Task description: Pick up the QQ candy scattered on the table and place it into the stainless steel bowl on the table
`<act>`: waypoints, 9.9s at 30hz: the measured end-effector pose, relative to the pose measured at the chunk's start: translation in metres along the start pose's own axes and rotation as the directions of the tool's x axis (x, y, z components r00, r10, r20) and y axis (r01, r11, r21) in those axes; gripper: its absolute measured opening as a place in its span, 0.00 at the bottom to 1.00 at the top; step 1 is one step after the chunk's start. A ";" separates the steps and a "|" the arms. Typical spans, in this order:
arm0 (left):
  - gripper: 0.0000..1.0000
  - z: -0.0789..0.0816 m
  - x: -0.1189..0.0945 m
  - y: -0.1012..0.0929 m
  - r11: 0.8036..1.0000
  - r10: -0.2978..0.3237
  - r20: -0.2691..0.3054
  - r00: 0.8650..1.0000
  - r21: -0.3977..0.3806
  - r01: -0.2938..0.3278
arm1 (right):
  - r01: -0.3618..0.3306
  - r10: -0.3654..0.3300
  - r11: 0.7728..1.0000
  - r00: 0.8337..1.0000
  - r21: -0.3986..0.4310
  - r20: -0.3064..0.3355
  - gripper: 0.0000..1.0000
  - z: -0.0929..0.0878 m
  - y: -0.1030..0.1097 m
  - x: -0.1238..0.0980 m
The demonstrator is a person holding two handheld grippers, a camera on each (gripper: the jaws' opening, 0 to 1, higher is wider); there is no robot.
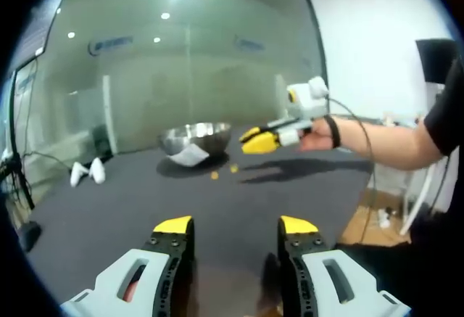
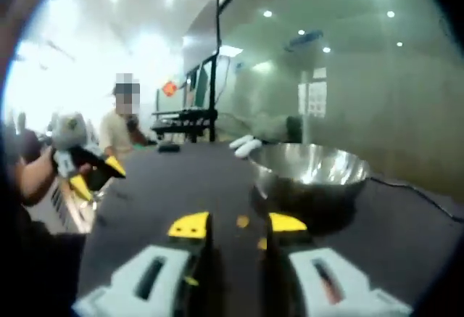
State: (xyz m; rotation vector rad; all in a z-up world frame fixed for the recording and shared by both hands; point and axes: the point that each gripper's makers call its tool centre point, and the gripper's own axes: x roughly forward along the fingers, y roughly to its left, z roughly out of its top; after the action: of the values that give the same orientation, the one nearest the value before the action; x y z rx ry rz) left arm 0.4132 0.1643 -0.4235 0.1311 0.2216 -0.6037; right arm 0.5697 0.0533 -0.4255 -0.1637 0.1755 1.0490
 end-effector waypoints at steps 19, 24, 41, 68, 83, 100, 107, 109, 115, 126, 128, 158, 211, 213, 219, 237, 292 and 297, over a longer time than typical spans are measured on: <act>0.47 -0.001 0.003 -0.005 1.000 -0.007 -0.004 1.000 0.000 0.007 | 0.029 -0.031 0.999 0.984 -0.016 -0.173 0.28 -0.044 -0.019 0.013; 0.47 0.000 0.003 -0.001 1.000 -0.004 -0.001 1.000 -0.001 0.004 | 0.038 -0.044 0.999 0.980 -0.037 -0.194 0.27 -0.044 -0.015 0.027; 0.47 -0.003 -0.001 0.001 1.000 0.000 -0.015 1.000 0.005 0.000 | 0.034 -0.032 0.999 0.979 0.007 -0.201 0.09 -0.045 -0.017 0.051; 0.49 -0.006 0.008 -0.011 0.999 -0.044 -0.007 0.999 0.007 0.044 | 0.090 -0.091 0.995 0.996 0.034 0.004 0.09 0.061 -0.034 0.028; 0.49 -0.004 0.005 -0.005 1.000 -0.026 0.005 1.000 -0.008 0.026 | 0.239 -0.249 0.956 0.968 0.171 0.038 0.09 0.075 -0.087 0.045; 0.49 0.000 0.007 -0.009 1.000 -0.031 0.004 1.000 -0.003 0.031 | 0.219 -0.224 0.973 0.972 0.074 0.068 0.30 0.087 -0.075 0.046; 0.49 0.000 0.007 -0.015 0.999 -0.037 -0.001 0.999 0.004 0.037 | 0.197 -0.205 0.976 0.976 0.096 0.076 0.29 0.088 -0.072 0.046; 0.49 0.000 0.006 -0.014 0.999 -0.035 -0.001 0.999 0.005 0.035 | 0.192 -0.199 0.977 0.978 0.091 0.070 0.29 0.087 -0.073 0.047; 0.49 -0.002 0.004 -0.013 0.999 -0.034 -0.009 0.999 0.007 0.034 | 0.123 -0.127 0.991 0.987 0.049 0.095 0.29 0.085 -0.054 0.040; 0.49 -0.003 0.004 -0.005 1.000 -0.027 -0.008 1.000 0.003 0.027 | -0.007 0.006 0.999 1.000 -0.031 -0.014 0.30 0.026 -0.009 0.020; 0.49 -0.003 0.006 -0.005 1.000 -0.027 -0.008 1.000 0.003 0.027 | -0.009 0.008 1.000 1.000 -0.018 -0.020 0.30 0.021 -0.010 0.016; 0.48 0.002 0.007 -0.003 1.000 -0.021 0.003 1.000 -0.004 0.021 | -0.053 0.043 0.997 0.988 -0.059 -0.151 0.29 -0.029 0.002 0.053; 0.48 -0.005 0.000 0.001 1.000 0.001 -0.006 1.000 -0.026 -0.001 | -0.128 0.120 0.985 0.990 -0.116 -0.077 0.10 0.002 0.027 0.057; 0.48 -0.002 0.001 -0.003 1.000 -0.005 0.000 1.000 -0.023 0.005 | -0.131 0.127 0.985 0.991 -0.116 -0.044 0.10 0.013 0.029 0.052; 0.48 0.000 0.002 -0.003 1.000 -0.011 0.007 1.000 -0.020 0.012 | -0.125 0.131 0.988 0.990 -0.090 0.060 0.10 0.042 0.029 0.040; 0.48 -0.002 0.000 -0.002 1.000 -0.018 0.010 1.000 -0.019 0.019 | 0.100 -0.106 0.994 0.970 0.040 0.217 0.10 0.104 -0.013 0.020; 0.48 0.003 0.002 0.006 1.000 -0.017 0.033 0.999 -0.014 0.018 | 0.178 -0.193 0.976 0.973 0.127 0.123 0.29 0.065 -0.023 -0.031; 0.48 0.006 0.001 0.007 1.000 -0.018 0.040 0.999 -0.010 0.019 | 0.190 -0.199 0.979 0.971 0.079 0.135 0.30 0.055 -0.002 -0.056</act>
State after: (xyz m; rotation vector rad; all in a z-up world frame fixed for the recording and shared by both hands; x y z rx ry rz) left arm 0.4189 0.1680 -0.4179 0.1076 0.1877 -0.6228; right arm 0.5478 0.0171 -0.3594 -0.0447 0.0628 0.8541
